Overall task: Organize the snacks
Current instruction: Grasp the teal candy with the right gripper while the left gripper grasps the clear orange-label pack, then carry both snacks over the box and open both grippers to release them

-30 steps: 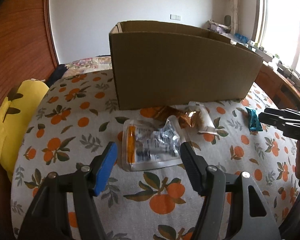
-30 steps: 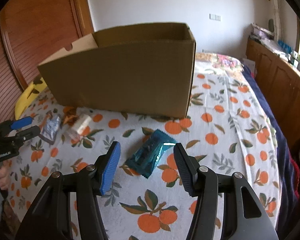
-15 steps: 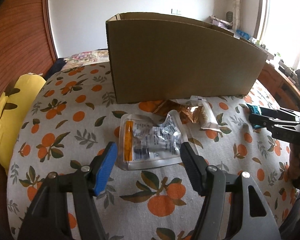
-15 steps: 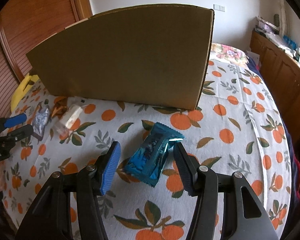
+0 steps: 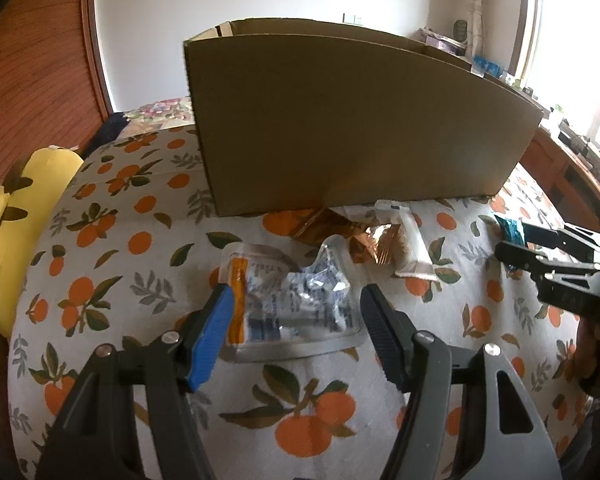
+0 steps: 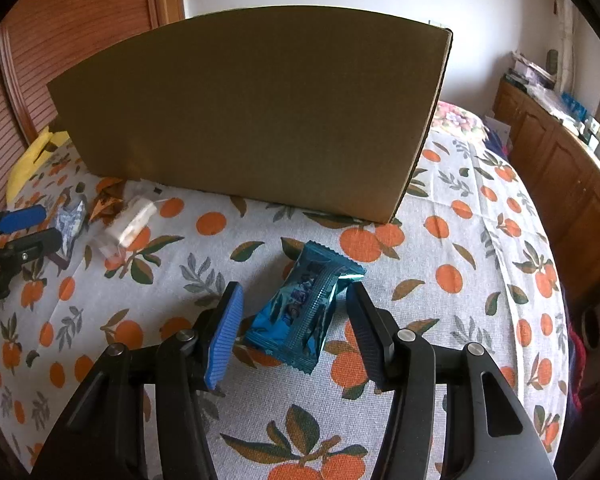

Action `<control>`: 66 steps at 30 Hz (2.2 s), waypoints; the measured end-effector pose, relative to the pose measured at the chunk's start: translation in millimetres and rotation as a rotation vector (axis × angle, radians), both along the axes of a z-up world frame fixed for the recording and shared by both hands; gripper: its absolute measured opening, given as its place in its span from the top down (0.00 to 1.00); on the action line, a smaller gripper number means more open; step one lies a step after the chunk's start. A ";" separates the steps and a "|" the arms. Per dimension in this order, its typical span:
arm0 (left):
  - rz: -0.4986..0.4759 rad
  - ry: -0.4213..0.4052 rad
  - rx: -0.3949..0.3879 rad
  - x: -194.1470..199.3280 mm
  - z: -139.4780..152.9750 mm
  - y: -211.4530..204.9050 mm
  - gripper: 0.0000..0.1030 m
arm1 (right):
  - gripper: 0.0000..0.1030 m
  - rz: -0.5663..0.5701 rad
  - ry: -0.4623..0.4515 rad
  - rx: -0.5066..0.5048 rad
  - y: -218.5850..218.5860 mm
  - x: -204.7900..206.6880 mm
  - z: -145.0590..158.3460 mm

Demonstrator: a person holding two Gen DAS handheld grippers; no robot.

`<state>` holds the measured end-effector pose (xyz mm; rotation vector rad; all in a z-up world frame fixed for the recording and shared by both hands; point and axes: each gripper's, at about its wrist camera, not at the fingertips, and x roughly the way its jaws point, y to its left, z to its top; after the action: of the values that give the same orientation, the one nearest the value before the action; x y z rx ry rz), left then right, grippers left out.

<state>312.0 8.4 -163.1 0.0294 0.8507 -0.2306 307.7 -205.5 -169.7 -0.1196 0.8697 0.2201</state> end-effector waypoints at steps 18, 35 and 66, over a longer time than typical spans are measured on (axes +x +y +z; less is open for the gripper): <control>0.055 0.042 0.070 22.4 -16.9 -7.1 0.10 | 0.46 0.000 -0.004 -0.005 -1.5 -0.9 0.2; 0.049 0.052 0.065 24.6 -20.4 -3.5 0.07 | 0.46 0.001 -0.004 -0.005 -0.4 -0.4 0.3; -0.014 -0.078 0.072 -52.6 25.4 -8.5 0.19 | 0.71 -0.006 -0.004 0.010 -5.1 1.2 2.2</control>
<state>259.4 0.0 -137.7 0.1110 0.7812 -0.2102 308.9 -210.7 -167.5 -0.1081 0.8652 0.2187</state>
